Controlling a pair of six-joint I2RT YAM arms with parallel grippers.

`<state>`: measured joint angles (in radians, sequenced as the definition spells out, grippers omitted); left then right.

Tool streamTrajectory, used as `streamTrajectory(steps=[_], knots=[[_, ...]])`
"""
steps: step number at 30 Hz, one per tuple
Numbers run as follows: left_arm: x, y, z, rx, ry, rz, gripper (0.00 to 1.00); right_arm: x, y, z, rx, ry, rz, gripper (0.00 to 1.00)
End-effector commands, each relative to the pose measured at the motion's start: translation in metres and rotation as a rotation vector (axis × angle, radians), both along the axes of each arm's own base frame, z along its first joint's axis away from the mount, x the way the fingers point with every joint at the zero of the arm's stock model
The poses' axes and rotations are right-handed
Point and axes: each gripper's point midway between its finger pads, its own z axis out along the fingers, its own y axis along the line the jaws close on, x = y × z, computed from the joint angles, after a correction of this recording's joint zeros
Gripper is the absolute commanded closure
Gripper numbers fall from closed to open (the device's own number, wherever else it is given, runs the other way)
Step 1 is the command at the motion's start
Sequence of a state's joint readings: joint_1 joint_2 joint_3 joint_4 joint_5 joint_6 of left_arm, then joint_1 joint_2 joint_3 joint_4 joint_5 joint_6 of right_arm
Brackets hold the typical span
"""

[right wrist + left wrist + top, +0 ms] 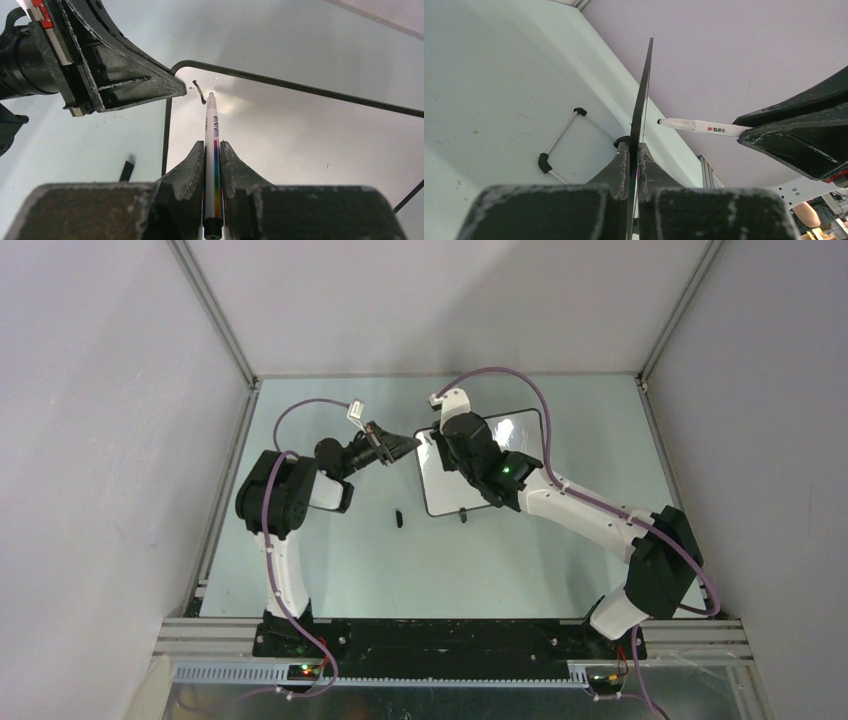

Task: Write a sentence on the whiteboard

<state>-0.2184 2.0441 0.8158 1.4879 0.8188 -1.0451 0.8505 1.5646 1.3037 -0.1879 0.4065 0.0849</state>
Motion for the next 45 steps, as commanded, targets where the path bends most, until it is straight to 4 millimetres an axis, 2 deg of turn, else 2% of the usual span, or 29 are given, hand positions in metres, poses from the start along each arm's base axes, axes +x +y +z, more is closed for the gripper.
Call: streamTrajectory(steps=[1,36,45], knots=[[-0.002,-0.002,0.021,-0.011,-0.086,-0.013,1.00,0.008,-0.001,0.034,0.063,-0.070,-0.016,1.00],[-0.003,-0.004,0.021,-0.011,-0.086,-0.018,1.00,0.022,0.006,0.023,0.036,-0.062,-0.025,1.00],[-0.004,-0.004,0.021,-0.010,-0.087,-0.019,1.00,0.021,0.006,0.012,0.017,-0.035,-0.028,1.00]])
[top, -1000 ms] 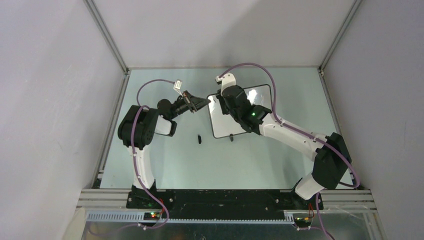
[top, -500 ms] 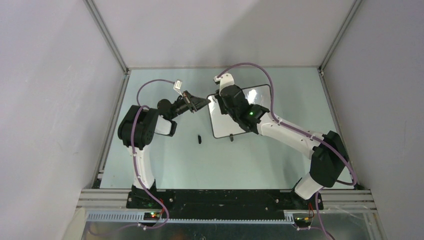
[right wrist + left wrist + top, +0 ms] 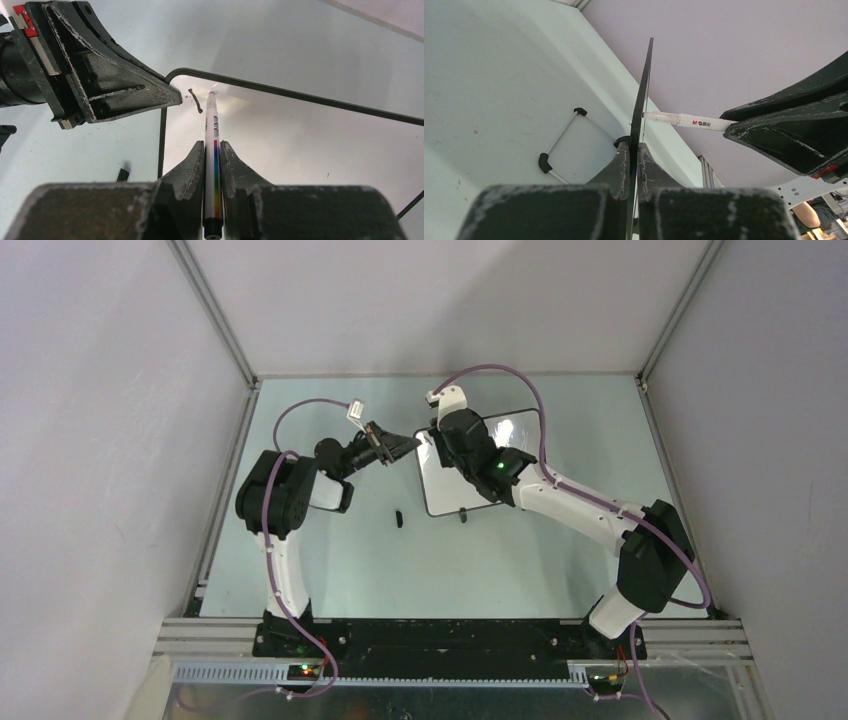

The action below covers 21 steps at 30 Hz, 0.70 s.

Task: Write a sentence on the whiteboard

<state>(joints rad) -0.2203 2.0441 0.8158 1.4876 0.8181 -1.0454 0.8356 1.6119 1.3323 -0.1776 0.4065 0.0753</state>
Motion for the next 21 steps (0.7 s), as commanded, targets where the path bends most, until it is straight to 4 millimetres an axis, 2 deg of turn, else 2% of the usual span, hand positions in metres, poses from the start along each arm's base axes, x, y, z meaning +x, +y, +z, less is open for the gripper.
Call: streamTrajectory(steps=[1,21], knots=[[-0.003,-0.004,0.021,-0.010,-0.087,-0.017,1.00,0.009,0.003,0.018,0.030,-0.036,-0.017,1.00],[-0.005,-0.003,0.022,-0.008,-0.094,-0.016,1.00,-0.009,0.003,0.006,0.019,0.025,0.004,1.00]])
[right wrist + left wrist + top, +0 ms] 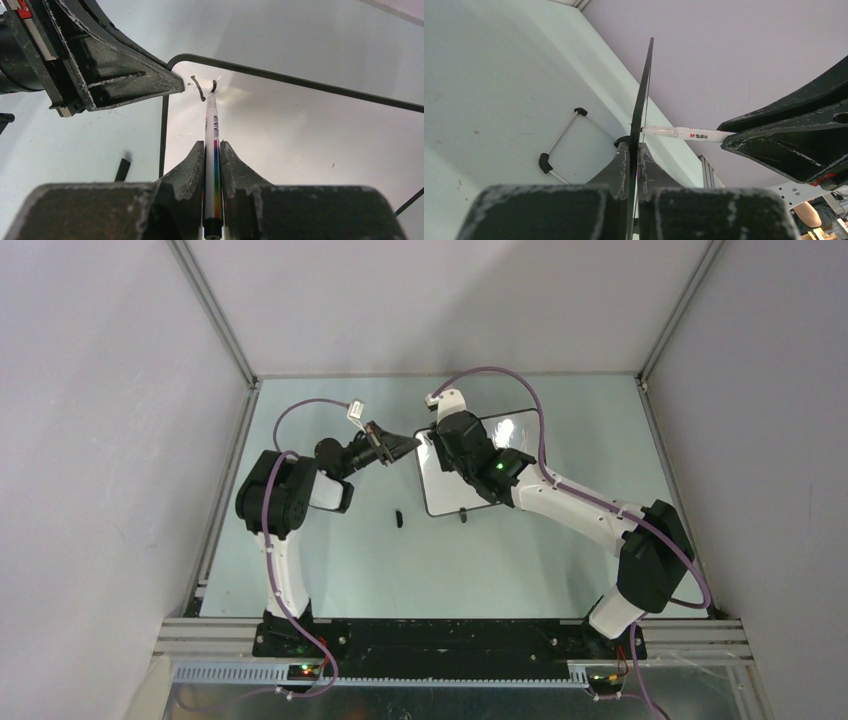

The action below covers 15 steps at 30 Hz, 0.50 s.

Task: Write a sentence on the whiteboard

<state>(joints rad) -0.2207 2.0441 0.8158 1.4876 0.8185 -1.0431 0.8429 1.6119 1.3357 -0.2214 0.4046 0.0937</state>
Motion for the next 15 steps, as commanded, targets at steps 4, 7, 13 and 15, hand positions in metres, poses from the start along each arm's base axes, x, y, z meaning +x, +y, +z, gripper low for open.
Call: streamTrajectory(steps=[4,7,13,15], knots=[[-0.0052,-0.0033,0.0230,-0.010,-0.093,-0.016,1.00,-0.0057,0.0059,0.0126,0.036,-0.005,0.013,1.00],[-0.0053,-0.0033,0.0232,-0.009,-0.094,-0.017,1.00,-0.0067,0.0066,0.0123,0.035,-0.003,0.015,1.00],[-0.0054,-0.0035,0.0231,-0.009,-0.095,-0.017,1.00,-0.0100,0.0104,0.0080,0.024,0.007,0.038,1.00],[-0.0059,-0.0039,0.0235,-0.009,-0.096,-0.018,1.00,-0.0110,0.0108,0.0069,0.021,0.010,0.039,1.00]])
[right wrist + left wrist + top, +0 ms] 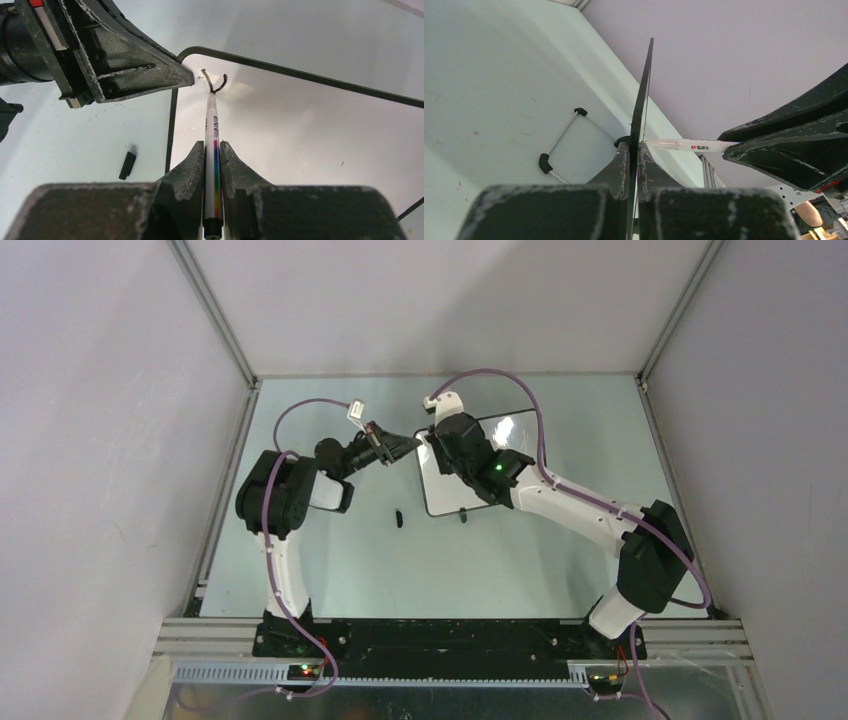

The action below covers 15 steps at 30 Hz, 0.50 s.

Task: Write a sentence on the whiteboard

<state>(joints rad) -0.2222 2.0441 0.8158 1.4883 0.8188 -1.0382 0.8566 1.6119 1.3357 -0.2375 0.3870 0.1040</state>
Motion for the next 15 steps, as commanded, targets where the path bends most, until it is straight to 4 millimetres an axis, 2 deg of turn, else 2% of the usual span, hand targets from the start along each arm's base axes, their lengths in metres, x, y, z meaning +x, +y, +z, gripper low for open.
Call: streamTrajectory(steps=[1,9,15], knots=[[-0.0053,-0.0030,0.0236,-0.011,-0.091,-0.016,1.00,-0.0035,0.0045,0.0108,0.017,-0.011,0.013,1.00],[-0.0051,-0.0031,0.0230,-0.012,-0.090,-0.016,1.00,-0.0031,0.0002,0.0112,0.002,-0.018,-0.004,1.00],[-0.0051,-0.0031,0.0232,-0.011,-0.091,-0.016,1.00,-0.0057,-0.0019,0.0044,-0.014,0.005,-0.007,1.00]])
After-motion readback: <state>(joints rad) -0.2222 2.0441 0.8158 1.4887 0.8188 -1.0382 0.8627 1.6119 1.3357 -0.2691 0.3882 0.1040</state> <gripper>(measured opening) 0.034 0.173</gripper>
